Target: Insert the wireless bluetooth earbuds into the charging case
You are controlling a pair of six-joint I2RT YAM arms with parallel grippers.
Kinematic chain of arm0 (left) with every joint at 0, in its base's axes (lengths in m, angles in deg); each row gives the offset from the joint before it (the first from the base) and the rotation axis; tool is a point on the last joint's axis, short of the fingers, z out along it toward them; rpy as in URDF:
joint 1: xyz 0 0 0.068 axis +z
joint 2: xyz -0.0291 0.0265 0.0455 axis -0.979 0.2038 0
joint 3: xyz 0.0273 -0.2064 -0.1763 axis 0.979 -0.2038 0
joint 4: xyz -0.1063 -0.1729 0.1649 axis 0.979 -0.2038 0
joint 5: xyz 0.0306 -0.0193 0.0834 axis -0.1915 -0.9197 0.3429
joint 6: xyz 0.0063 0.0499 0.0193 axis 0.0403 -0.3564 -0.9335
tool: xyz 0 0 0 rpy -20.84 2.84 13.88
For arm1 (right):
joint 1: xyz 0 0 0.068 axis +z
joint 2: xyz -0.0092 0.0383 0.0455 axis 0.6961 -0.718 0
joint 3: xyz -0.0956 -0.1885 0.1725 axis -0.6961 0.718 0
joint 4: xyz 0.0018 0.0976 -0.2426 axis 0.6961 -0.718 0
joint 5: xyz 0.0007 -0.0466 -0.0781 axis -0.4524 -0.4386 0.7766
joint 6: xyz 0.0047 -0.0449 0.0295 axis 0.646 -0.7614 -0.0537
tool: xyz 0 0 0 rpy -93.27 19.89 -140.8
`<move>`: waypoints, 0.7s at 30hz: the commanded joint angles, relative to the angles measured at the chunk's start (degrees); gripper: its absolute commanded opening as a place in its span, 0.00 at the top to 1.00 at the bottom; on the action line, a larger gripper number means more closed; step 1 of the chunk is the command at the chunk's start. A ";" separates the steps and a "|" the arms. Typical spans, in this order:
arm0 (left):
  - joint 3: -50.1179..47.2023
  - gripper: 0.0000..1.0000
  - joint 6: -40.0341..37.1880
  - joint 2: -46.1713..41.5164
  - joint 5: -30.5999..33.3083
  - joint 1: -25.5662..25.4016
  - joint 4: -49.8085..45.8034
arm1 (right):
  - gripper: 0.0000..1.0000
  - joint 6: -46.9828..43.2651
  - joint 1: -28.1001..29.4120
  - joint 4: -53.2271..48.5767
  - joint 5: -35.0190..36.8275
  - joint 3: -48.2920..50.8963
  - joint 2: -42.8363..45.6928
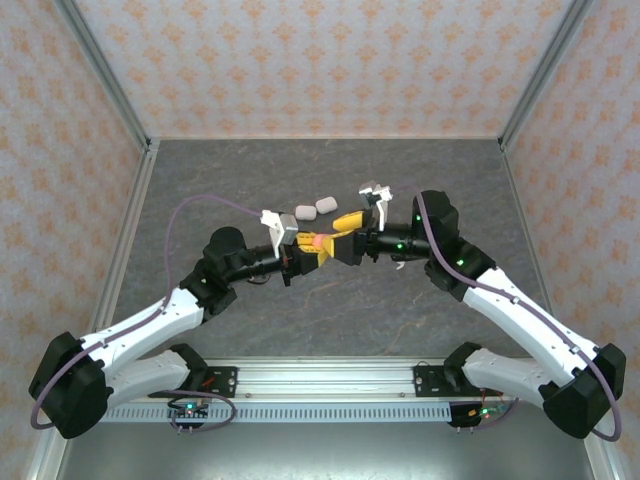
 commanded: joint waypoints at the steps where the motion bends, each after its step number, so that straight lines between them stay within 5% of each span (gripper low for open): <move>1: 1.96 1.00 -0.99 -0.05 0.96 -0.20 -0.45 | 0.20 -2.60 0.23 -3.67 4.34 -1.62 0.73; 6: 3.18 1.00 -1.61 0.82 4.28 -0.20 -4.78 | 0.20 -4.99 0.10 -10.21 13.07 -3.69 1.54; 14: 9.40 1.00 0.17 10.01 12.10 1.65 -16.46 | 0.13 -0.16 -2.23 -17.87 39.06 -1.84 2.69; 21: 14.66 1.00 9.54 22.90 14.14 6.27 -19.65 | 0.07 2.15 -2.62 -18.61 41.93 0.85 2.47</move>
